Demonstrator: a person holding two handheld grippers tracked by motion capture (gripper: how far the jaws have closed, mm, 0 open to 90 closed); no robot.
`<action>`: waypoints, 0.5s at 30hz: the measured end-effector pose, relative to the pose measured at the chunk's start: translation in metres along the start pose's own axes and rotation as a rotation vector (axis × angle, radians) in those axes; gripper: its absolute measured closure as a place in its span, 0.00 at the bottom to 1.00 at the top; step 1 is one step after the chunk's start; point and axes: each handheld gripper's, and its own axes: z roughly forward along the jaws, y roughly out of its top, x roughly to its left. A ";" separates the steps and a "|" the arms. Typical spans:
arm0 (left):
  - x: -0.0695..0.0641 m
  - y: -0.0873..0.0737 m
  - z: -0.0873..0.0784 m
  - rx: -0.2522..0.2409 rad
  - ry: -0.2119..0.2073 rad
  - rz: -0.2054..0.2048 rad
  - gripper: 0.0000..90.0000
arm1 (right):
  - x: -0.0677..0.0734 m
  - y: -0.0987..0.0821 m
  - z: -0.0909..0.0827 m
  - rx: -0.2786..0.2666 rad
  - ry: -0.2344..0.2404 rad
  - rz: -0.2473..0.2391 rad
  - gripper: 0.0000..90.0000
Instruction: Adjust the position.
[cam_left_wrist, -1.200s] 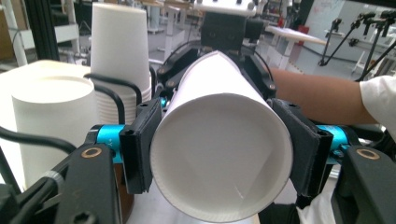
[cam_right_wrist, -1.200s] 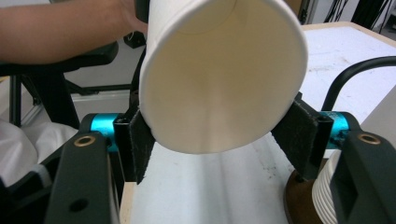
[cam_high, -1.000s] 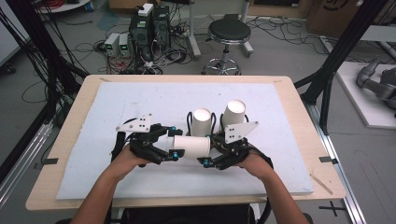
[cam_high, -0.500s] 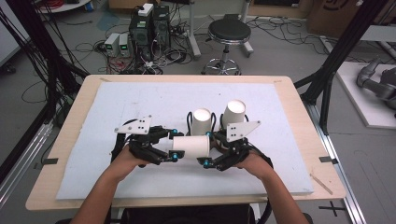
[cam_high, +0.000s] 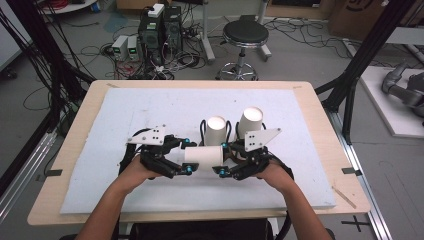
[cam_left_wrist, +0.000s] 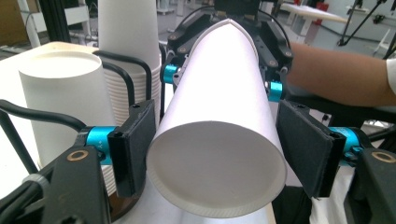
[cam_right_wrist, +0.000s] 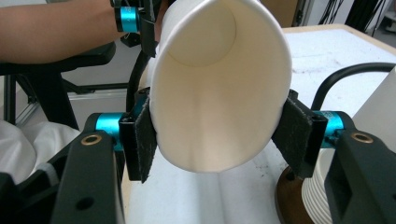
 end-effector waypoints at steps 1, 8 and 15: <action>0.000 -0.001 0.001 0.012 0.000 0.004 0.34 | 0.000 0.000 0.000 0.002 0.002 0.000 0.43; 0.000 -0.006 0.004 0.051 -0.035 0.022 0.40 | 0.001 0.000 -0.003 -0.012 0.029 0.002 0.46; -0.001 -0.004 0.002 0.011 -0.048 0.034 0.41 | 0.001 0.001 -0.003 -0.054 0.035 0.031 0.35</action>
